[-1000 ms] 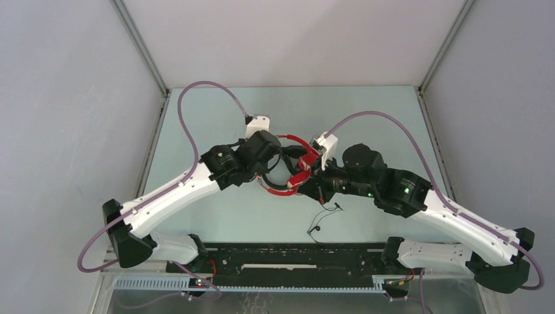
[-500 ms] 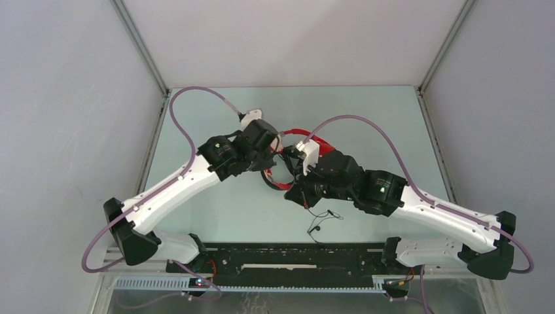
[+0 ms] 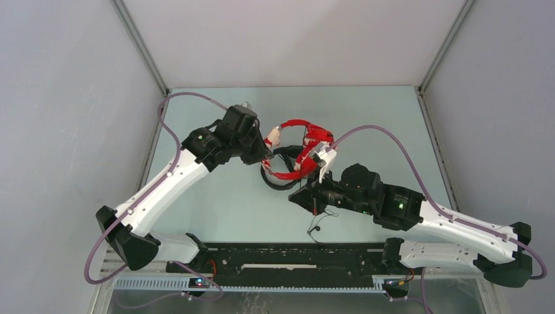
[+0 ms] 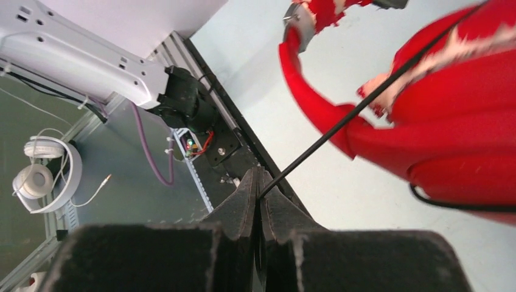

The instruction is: Wrap the headphones

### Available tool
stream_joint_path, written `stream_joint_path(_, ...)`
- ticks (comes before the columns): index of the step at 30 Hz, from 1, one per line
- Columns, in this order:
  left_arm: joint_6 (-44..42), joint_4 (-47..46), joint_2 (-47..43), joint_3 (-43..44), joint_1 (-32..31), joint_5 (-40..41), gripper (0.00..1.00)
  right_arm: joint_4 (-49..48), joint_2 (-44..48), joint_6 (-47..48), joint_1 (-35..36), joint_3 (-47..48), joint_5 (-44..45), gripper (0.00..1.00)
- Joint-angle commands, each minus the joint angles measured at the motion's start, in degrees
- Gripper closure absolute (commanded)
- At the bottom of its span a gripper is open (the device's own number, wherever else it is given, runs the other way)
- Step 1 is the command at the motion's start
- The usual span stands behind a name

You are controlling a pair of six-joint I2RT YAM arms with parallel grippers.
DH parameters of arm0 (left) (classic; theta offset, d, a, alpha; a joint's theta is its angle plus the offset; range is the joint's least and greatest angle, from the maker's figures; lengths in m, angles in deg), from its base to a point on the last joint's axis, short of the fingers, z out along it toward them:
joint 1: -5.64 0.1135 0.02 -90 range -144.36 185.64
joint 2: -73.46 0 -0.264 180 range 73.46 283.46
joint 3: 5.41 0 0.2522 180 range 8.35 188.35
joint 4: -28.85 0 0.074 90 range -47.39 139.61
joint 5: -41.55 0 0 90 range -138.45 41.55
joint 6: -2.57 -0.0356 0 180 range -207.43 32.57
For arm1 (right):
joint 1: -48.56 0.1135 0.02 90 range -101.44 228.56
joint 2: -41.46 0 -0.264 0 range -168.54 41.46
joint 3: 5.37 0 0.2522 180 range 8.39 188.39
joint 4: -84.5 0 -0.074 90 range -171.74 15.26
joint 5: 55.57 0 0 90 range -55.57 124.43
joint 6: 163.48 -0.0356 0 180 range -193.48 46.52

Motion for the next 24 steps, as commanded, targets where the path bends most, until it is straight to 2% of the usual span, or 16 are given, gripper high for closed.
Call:
stream_joint_path(1, 7.66, -10.03, -2.23, 3.82, 3.16, -1.55, 1.00, -5.40, 2.53, -1.83, 2.76, -2.52, -3.85, 0.92)
stream_joint_path(6, 8.92, -11.96, -2.25, 2.10, 4.84, -5.09, 1.00, -8.51, 2.77, -2.66, 4.12, -4.14, -5.38, 0.91)
stream_joint_path(11, 9.23, -13.76, -2.95, 0.40, 6.43, -8.82, 1.00, -10.79, 4.53, -3.08, 4.94, -7.47, -4.64, 0.95)
stream_joint_path(17, 8.42, -18.45, -5.63, -2.95, 8.83, -14.69, 1.00, -9.81, 11.19, -3.19, 4.73, -13.72, 3.30, 0.98)
stream_joint_path(24, 9.90, -31.90, -7.87, -7.37, 9.98, -26.88, 1.00, -12.28, 17.43, -3.80, 1.16, -22.33, 7.48, 0.93)
